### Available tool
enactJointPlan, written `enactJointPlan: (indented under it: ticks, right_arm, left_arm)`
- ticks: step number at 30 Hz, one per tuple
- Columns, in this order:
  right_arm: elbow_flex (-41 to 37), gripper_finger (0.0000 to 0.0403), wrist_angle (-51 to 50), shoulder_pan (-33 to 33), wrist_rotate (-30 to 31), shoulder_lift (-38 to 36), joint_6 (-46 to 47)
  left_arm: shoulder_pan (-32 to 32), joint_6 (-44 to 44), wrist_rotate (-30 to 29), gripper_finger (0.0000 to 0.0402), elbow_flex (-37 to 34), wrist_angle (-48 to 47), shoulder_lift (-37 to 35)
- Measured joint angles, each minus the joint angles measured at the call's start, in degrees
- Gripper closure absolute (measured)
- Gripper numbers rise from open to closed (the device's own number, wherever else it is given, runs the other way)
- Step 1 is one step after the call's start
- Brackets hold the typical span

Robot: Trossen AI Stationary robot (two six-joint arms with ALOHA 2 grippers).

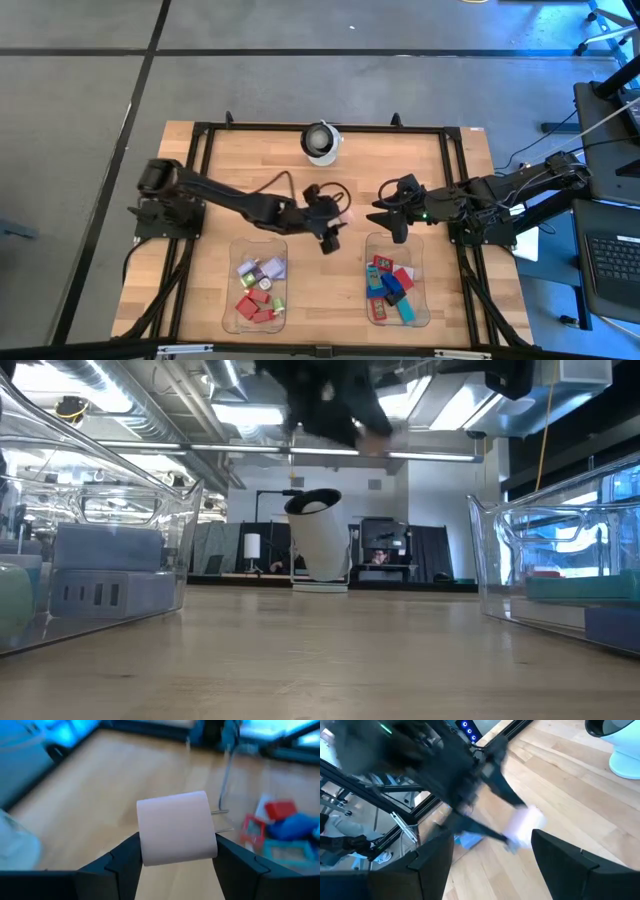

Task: Pick & Place Office items
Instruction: Put the pink charger adapter into the left transparent bin

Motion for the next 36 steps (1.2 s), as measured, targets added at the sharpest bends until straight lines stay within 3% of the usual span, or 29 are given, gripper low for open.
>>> enactJointPlan:
  ticks: [8, 15, 24, 36]
  right_arm:
    - [0.0, 0.0133, -0.4, 0.0, -0.06, 0.0, -1.38]
    - [0.0, 0.0133, -0.36, 0.0, 0.04, 0.0, -1.92]
    - [0.0, 0.0133, -0.33, 0.0, 0.23, 0.0, -2.99]
    - [0.0, 0.0133, -0.23, 0.0, 0.21, 0.0, -2.34]
  left_arm:
    - [-3.49, 0.4, -11.68, 0.0194, -0.51, -1.18, -10.13]
    - [-7.29, 4.27, -19.56, 0.0194, -0.53, 4.09, -14.25]
    - [-10.63, 13.4, -22.5, 0.0194, -0.53, 18.29, -14.4]
    - [-11.51, 14.38, -22.43, 0.0194, -0.53, 20.63, -14.4]
